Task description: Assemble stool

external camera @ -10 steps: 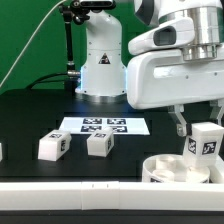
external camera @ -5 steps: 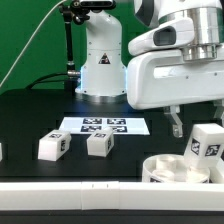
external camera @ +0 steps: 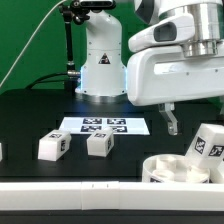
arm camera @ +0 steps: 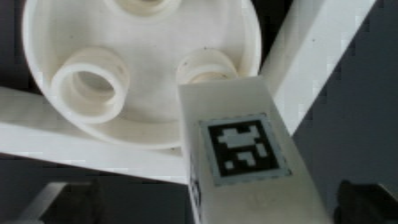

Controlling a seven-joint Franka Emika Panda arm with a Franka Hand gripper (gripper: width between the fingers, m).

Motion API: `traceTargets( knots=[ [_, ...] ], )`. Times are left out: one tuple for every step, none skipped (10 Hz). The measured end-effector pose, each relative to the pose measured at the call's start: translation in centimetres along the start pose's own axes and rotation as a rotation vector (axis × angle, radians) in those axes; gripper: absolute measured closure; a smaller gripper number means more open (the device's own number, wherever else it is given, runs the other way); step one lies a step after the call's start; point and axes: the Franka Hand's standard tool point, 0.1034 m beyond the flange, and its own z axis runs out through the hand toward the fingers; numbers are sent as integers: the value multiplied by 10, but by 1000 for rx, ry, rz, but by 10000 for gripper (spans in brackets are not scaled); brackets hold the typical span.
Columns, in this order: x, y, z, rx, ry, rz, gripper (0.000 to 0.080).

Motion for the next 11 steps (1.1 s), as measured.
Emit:
traceTargets(
  knots=[
    [3,-2,-8,0,1,-1,151],
    [6,-2,-14,-1,4,-5,151],
    [5,-2,-12,0,0,-4,151],
    [4,-2,-11,0,-2,-4,151],
    [4,-2,-11,1,-6,-4,151],
    [2,-3,-9,3,-17,0,151],
    [0,-5,-3,4,-23,6,151],
    [-2,-7,-1,12,-57,6,151],
    [-5,-8,0,25,-127,6,151],
    [-3,-9,1,43,-213,6,151],
    [3,-9,1,56,-266,5,151]
  ],
)
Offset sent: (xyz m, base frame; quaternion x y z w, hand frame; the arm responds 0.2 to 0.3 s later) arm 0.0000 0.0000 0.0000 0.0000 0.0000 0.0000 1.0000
